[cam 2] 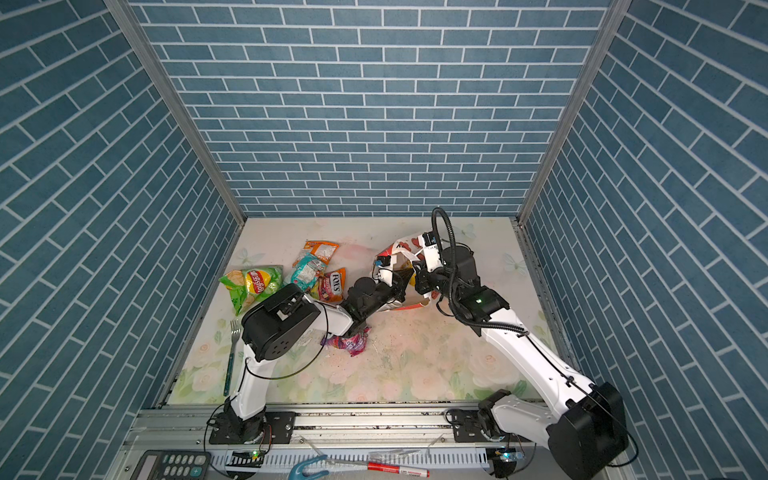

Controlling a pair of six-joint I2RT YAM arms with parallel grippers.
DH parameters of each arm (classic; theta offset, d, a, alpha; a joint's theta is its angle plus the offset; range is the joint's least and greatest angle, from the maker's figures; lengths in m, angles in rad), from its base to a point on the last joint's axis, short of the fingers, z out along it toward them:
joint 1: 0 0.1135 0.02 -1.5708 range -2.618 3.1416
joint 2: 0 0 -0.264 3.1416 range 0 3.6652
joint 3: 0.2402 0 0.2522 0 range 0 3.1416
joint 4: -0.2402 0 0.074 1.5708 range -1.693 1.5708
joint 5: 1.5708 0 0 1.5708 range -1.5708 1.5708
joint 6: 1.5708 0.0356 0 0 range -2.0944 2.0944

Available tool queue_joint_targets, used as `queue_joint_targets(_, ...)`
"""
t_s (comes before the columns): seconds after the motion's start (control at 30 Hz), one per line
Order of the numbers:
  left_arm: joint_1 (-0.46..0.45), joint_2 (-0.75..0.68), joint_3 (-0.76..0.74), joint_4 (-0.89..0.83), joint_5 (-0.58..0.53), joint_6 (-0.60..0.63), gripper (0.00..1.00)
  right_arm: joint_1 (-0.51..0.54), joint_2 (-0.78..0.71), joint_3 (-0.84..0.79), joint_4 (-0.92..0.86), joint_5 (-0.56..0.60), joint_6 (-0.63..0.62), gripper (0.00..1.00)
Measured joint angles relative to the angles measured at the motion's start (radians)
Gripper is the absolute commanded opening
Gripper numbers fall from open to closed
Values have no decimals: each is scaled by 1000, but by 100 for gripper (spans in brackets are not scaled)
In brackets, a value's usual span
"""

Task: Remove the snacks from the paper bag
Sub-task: 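Lift the yellow packet up toward the bag opening with the left gripper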

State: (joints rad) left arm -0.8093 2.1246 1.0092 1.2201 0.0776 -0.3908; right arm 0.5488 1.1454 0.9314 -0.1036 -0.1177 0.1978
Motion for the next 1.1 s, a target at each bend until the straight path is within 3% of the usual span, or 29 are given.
queue_joint_targets(1.1, 5, -106, -76, 11, 43, -27, 0, 2, -11, -20, 29, 96, 43, 0)
